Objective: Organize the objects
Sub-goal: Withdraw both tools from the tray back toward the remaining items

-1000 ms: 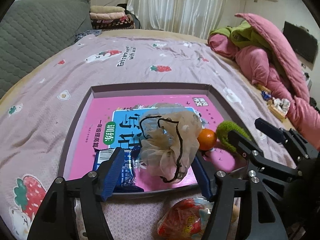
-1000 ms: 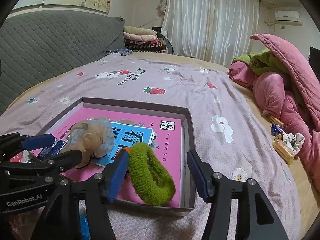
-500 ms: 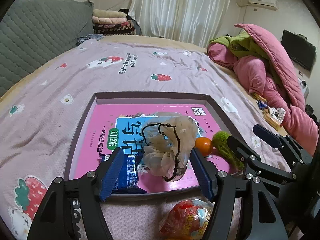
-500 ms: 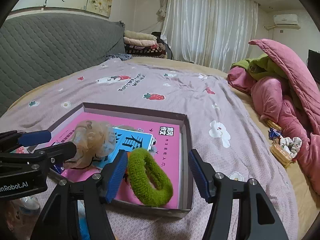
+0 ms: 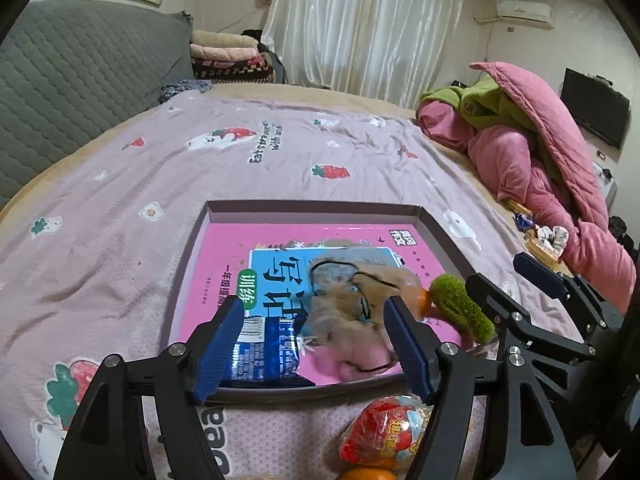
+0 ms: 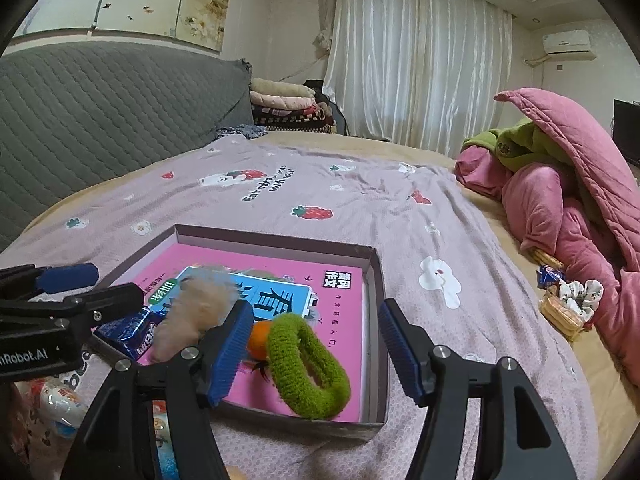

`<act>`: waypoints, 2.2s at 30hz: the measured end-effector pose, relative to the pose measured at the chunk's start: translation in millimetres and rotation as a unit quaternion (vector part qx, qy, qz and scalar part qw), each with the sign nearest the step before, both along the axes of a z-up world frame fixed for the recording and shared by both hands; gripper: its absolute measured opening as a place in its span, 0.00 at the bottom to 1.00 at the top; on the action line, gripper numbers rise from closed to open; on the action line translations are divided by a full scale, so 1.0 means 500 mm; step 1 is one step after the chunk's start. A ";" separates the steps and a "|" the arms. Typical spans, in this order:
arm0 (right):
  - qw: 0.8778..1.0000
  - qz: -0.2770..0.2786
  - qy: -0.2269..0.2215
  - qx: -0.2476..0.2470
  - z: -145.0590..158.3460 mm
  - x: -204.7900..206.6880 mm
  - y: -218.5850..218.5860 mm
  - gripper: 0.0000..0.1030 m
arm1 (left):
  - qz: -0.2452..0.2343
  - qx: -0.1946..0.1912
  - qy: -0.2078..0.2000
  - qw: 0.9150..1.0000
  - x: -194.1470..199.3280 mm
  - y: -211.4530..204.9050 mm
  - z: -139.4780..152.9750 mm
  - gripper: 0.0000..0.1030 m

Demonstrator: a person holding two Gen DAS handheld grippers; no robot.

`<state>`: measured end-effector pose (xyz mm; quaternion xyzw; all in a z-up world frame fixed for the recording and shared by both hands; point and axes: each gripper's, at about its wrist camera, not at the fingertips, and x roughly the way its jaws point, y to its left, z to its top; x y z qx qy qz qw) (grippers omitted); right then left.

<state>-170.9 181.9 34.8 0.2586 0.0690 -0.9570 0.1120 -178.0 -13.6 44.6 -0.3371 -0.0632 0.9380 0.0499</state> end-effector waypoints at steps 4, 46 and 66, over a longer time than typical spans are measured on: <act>1.000 0.008 0.007 0.000 0.005 0.008 -0.006 0.65 | 0.000 -0.003 0.008 1.000 0.010 -0.007 0.009 0.72; 0.998 0.047 0.035 0.016 0.031 0.074 -0.010 0.66 | -0.023 -0.028 0.010 0.999 0.103 -0.032 0.009 0.72; 0.995 0.085 0.024 0.052 0.016 0.113 -0.018 0.66 | -0.031 -0.036 -0.009 0.999 0.128 -0.047 -0.013 0.72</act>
